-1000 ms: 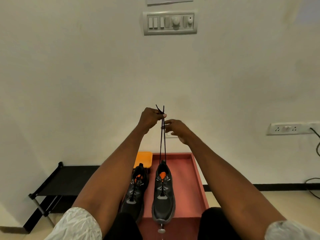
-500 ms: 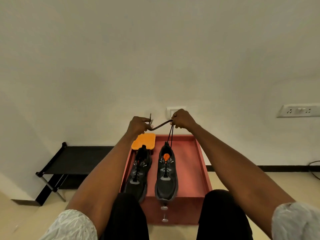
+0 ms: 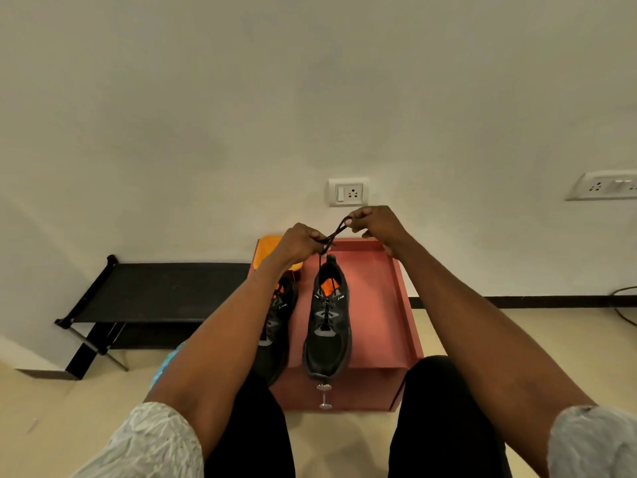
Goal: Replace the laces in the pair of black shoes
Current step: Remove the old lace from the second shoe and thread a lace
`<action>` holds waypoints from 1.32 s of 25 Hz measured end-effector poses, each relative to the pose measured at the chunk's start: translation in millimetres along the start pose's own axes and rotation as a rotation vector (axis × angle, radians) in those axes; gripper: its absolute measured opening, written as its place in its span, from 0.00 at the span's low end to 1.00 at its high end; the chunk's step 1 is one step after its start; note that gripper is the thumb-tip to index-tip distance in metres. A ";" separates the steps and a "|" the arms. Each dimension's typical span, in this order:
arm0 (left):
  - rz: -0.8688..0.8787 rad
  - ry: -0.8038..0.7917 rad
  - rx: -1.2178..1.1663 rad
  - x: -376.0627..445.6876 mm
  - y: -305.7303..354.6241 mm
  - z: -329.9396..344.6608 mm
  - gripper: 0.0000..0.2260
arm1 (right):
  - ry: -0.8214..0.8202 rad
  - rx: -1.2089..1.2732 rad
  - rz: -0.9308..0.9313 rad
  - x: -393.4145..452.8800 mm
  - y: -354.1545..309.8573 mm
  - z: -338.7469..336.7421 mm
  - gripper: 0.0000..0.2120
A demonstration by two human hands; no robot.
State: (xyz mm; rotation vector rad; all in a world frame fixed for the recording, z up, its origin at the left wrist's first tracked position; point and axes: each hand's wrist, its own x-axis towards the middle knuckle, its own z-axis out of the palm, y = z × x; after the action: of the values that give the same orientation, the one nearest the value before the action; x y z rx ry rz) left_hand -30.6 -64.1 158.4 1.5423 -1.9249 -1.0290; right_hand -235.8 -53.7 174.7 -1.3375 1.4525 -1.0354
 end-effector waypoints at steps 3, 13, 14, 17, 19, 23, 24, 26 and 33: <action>0.001 0.032 -0.157 -0.6 -10.8 0.0 0.06 | -0.053 0.203 0.234 -0.5 49.4 23.6 0.05; -0.392 0.280 -0.833 16.9 -56.9 25.0 0.04 | -0.333 0.210 0.334 12.2 87.6 67.3 0.05; -0.422 0.329 -0.779 18.5 -64.1 31.9 0.03 | -0.307 0.079 0.287 15.5 85.2 63.8 0.03; -0.402 0.411 -0.375 23.5 -82.0 54.7 0.04 | -0.207 -0.353 0.131 31.2 83.7 63.5 0.02; -0.340 0.366 -0.168 25.2 -83.7 66.1 0.06 | -0.152 -0.621 0.023 41.1 90.0 68.7 0.02; -0.235 0.142 0.113 38.6 -82.1 83.9 0.12 | -0.158 -0.803 -0.021 50.3 103.2 78.6 0.06; -0.195 0.059 0.191 40.7 -78.8 88.7 0.12 | -0.172 -0.810 -0.004 52.5 108.2 80.8 0.08; -0.127 -0.059 0.376 44.5 -75.5 98.0 0.10 | -0.199 -0.849 0.026 57.0 116.1 86.0 0.10; -0.016 0.060 0.485 50.2 -103.0 106.8 0.10 | -0.298 -0.923 0.040 59.9 124.2 95.5 0.10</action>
State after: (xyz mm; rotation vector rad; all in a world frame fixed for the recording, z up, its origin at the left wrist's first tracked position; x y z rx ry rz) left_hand -60.3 -93.3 7.4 1.8157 -2.2308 -0.5305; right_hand -178.3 -105.7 26.0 -1.9689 1.7754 -0.0651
